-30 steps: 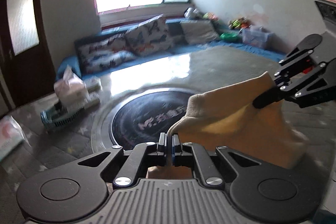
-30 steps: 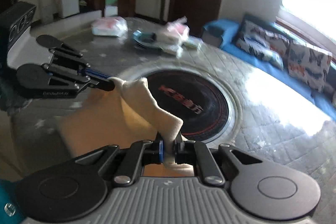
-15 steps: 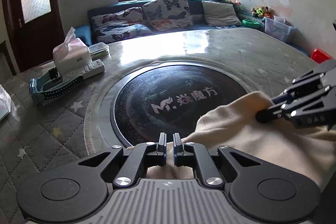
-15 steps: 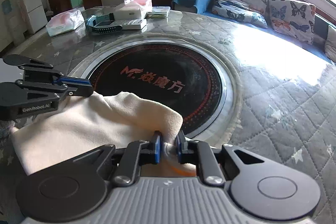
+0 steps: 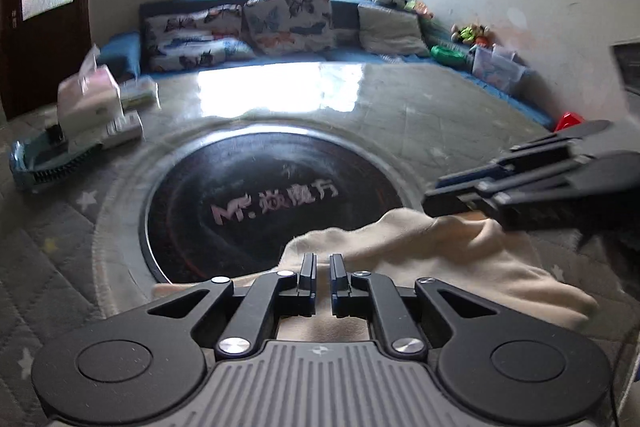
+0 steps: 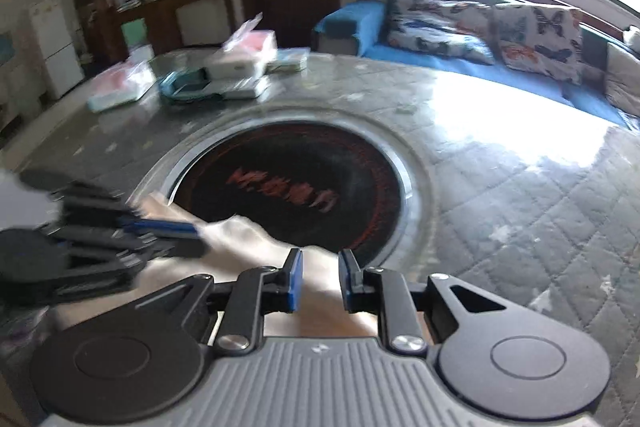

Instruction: Fold clothes

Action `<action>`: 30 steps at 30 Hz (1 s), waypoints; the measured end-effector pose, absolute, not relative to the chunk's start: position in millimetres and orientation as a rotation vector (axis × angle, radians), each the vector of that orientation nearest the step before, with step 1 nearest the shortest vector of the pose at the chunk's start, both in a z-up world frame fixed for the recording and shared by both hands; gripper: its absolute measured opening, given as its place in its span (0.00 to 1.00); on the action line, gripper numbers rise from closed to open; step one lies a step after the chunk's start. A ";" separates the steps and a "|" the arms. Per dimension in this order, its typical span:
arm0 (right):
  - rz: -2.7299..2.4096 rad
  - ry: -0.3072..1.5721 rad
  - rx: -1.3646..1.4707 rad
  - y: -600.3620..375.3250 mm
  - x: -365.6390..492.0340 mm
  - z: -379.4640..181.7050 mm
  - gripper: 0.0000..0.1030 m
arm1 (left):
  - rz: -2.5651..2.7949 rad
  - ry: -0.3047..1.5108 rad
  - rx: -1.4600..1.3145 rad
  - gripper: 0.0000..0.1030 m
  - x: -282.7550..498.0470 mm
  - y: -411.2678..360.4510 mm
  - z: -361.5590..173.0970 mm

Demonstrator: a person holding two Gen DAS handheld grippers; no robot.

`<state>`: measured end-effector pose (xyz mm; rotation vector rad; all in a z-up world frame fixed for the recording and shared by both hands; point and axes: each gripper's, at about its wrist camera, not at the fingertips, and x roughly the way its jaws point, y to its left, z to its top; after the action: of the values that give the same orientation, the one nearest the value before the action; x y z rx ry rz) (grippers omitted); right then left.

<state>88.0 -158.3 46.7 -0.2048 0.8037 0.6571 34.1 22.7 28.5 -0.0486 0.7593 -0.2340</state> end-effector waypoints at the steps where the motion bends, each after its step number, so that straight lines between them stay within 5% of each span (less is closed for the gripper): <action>1: 0.657 0.811 -0.214 -155.5 86.9 43.2 0.17 | -0.230 0.769 -0.053 0.08 37.0 22.9 25.5; 30: 0.574 0.806 -0.170 -183.7 56.9 31.2 0.16 | -0.241 0.741 -0.018 0.15 -13.9 -5.0 46.2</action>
<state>56.9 -183.7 31.2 -0.1696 0.8062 0.5741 -13.9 -5.0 46.2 -0.0184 0.7414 -0.2411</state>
